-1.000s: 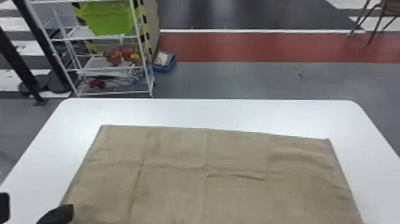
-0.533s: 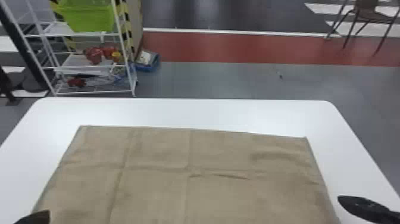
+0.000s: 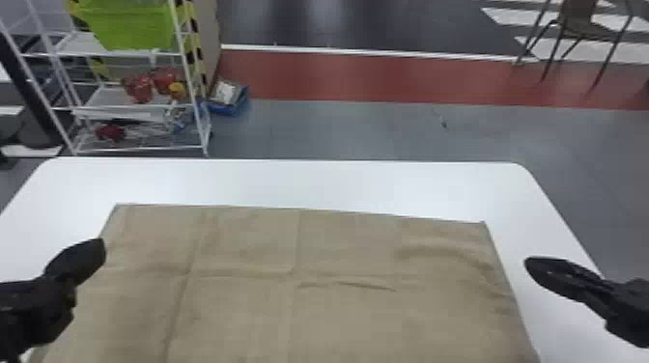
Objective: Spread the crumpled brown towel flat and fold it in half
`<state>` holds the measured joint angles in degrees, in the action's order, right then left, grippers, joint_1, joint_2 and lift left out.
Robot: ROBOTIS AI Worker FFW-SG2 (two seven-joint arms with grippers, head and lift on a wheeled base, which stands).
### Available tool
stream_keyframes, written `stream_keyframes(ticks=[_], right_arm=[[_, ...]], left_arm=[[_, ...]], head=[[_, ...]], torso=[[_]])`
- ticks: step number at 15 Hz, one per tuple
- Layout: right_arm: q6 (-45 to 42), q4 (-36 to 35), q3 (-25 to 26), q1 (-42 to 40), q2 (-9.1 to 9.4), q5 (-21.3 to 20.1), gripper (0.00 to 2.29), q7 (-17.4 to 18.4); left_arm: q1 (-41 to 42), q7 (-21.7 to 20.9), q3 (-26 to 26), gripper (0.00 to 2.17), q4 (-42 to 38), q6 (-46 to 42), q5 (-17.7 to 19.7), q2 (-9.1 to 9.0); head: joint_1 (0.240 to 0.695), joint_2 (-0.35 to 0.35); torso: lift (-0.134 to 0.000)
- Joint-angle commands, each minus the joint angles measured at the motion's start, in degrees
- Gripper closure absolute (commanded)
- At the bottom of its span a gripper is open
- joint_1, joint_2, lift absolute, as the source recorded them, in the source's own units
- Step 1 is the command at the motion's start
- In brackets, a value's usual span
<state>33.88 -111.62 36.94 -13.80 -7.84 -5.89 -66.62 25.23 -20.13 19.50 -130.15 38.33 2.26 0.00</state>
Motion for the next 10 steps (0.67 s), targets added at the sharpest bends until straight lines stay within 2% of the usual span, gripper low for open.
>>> stream_keyframes(ticks=[1,3,4,6,7,9,10], right_arm=[[-6.0,5.2,0.2,3.6,-0.07,-1.1,0.66,0.1],[-8.4,8.8,1.0,6.2,-0.07,-2.0,0.65,0.2],[-9.0,9.0,1.1,6.2,-0.07,-2.0,0.65,0.7],[-9.0,9.0,1.6,6.2,0.63,-2.0,0.65,0.7],[-9.0,9.0,1.9,6.2,0.81,-2.3,0.65,0.7],[-8.6,8.3,1.9,6.1,0.98,-2.3,0.65,0.7],[-8.4,8.2,2.0,6.1,0.98,-2.1,0.65,0.7]], left_arm=[[-7.7,0.0,-1.7,1.44,8.8,-2.5,-0.9,0.88],[-15.5,-0.2,-2.9,0.67,17.6,-3.2,-0.7,2.37],[-19.4,-0.2,-3.7,0.45,22.7,-4.1,-0.9,3.34],[-24.3,1.4,-5.5,0.40,30.7,-10.1,-0.9,5.54],[-25.8,1.7,-6.0,0.40,33.1,-11.7,-1.2,6.06],[-27.7,2.2,-6.1,0.25,36.3,-12.0,-1.3,7.38],[-28.0,2.4,-6.1,0.25,37.3,-12.0,-1.5,8.17]], head=[[0.695,-0.088],[0.695,-0.094],[0.695,-0.097],[0.695,-0.106],[0.695,-0.104],[0.695,-0.098],[0.695,-0.094]], torso=[[-0.122],[-0.122],[-0.122],[-0.122],[-0.122],[-0.122],[-0.122]])
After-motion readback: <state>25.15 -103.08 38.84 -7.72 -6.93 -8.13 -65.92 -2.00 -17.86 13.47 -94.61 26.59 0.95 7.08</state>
